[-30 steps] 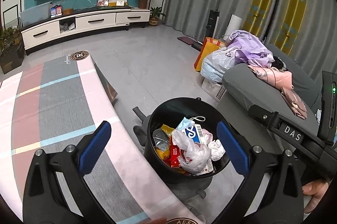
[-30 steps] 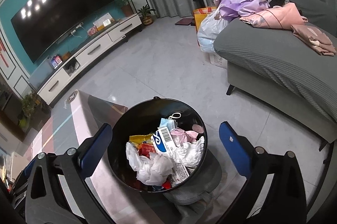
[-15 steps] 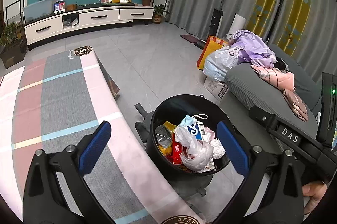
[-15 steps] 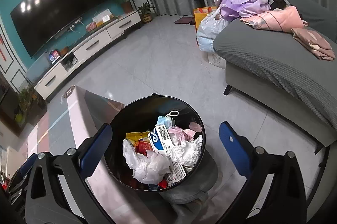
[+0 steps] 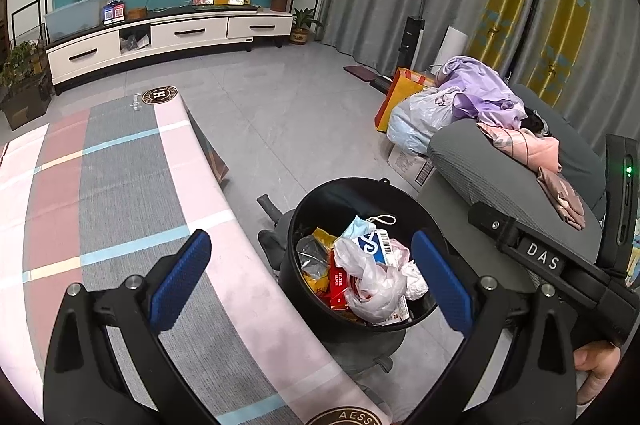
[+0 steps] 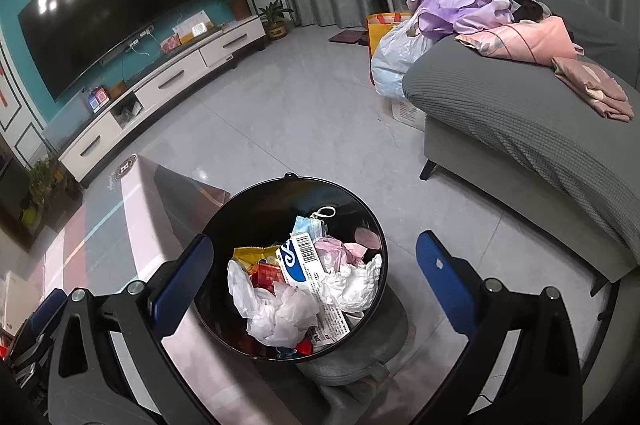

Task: Collect trash

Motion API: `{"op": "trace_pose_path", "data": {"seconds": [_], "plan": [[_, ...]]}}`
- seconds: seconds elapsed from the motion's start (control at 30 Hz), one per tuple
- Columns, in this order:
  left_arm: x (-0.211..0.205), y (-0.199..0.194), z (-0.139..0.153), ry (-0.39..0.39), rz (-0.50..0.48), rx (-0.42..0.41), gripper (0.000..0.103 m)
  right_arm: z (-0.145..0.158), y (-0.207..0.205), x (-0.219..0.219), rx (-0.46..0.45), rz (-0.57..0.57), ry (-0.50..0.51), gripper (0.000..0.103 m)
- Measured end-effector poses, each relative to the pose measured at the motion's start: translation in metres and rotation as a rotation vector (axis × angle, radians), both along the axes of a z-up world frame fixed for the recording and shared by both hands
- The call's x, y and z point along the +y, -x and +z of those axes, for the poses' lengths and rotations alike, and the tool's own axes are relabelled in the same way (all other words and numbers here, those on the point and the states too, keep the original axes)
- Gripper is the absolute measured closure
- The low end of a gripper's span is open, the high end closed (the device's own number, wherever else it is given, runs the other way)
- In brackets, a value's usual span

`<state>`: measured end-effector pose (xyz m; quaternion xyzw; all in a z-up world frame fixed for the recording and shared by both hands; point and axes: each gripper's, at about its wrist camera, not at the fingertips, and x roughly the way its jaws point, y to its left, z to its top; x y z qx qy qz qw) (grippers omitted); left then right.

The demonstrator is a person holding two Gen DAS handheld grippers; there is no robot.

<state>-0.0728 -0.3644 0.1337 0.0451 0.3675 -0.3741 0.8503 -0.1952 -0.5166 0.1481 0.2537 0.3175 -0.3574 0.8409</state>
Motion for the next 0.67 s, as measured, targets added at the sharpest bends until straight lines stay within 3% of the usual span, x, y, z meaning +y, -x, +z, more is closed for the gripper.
{"op": "trace_pose_path", "data": {"seconds": [0.67], "plan": [[0.0055,0.0007,0.0020,0.008,-0.008,0.012,0.003,-0.0012,-0.0030,0.0005,0.028,0.002,0.017,0.004]]}}
